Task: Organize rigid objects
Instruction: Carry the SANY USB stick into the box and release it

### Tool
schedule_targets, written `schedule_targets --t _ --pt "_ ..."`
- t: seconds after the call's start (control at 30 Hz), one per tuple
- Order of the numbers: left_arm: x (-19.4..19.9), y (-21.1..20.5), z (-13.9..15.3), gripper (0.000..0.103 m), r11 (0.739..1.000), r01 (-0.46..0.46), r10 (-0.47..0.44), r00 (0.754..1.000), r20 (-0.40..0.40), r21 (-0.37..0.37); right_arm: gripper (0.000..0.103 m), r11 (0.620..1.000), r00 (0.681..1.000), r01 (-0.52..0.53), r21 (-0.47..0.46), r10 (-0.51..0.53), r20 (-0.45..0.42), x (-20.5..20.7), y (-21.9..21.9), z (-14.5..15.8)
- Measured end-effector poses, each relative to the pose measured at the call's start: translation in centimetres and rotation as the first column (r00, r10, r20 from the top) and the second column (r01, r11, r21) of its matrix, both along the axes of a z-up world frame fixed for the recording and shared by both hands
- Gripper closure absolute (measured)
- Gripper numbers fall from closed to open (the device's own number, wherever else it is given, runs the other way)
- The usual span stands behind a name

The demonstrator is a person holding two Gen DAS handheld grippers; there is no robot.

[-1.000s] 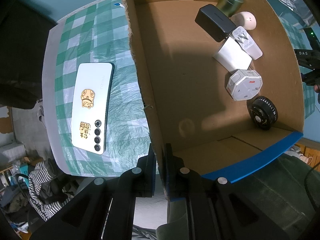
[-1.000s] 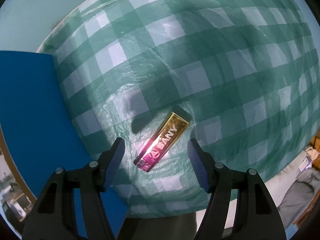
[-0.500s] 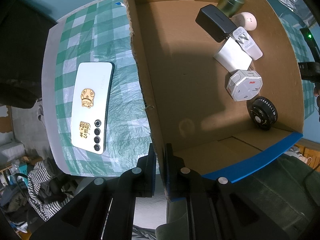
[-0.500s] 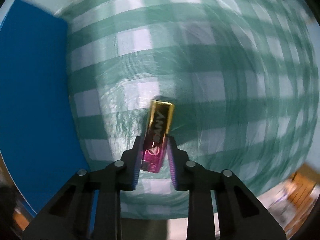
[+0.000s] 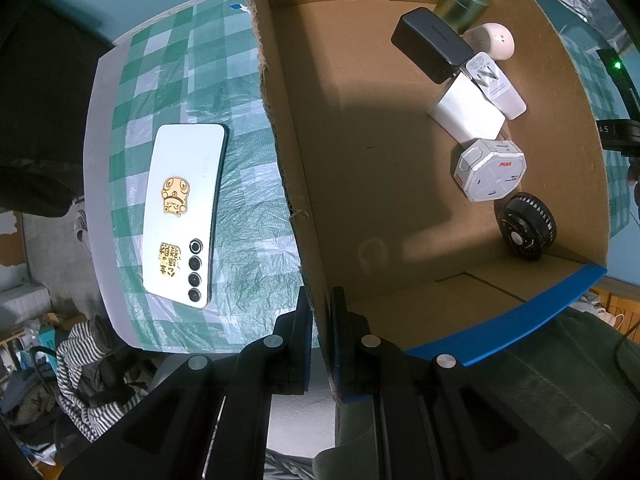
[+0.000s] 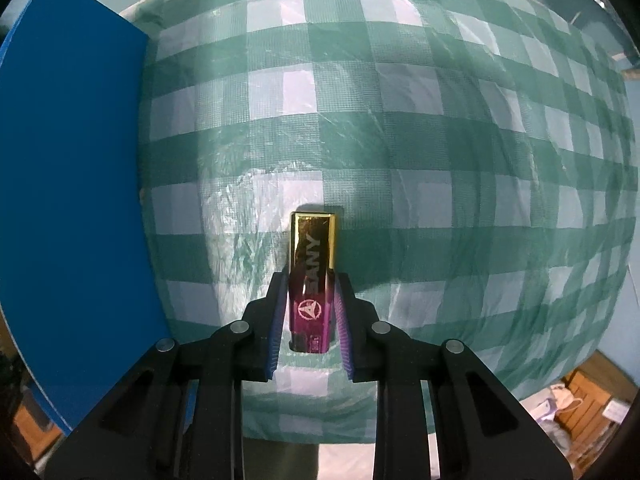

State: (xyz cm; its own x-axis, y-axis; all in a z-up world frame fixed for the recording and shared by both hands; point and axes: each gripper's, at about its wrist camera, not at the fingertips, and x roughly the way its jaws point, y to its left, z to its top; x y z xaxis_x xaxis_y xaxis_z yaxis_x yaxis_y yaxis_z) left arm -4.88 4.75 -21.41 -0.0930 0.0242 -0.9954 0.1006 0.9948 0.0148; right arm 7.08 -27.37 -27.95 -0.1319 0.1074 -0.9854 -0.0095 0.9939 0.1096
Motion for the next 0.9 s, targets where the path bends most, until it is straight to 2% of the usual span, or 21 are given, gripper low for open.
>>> schedule_targets --t 0.2,0.4,0.6,0.9 --pt "0.0 0.0 0.0 0.095 1.0 -0.006 0.006 1.0 -0.003 -0.001 0.081 1.0 1.0 -0.003 -0.031 0.004 0.027 -1.2 0.6 0.4" --pt "-0.2 0.1 -0.1 0.095 1.0 -0.01 0.01 1.0 -0.003 -0.003 0.081 1.0 1.0 -0.022 -0.015 0.022 0.016 -1.5 1.2 0.6" --pt "-0.2 0.2 -0.1 0.095 1.0 -0.011 0.011 1.0 -0.003 -0.001 0.081 0.998 0.998 -0.061 0.003 0.061 0.033 -1.2 1.6 3.1" --pt "-0.3 0.3 -0.2 0.095 1.0 -0.009 0.009 1.0 -0.006 -0.002 0.081 0.993 0.989 -0.116 0.038 0.112 0.099 -0.7 2.3 8.7"
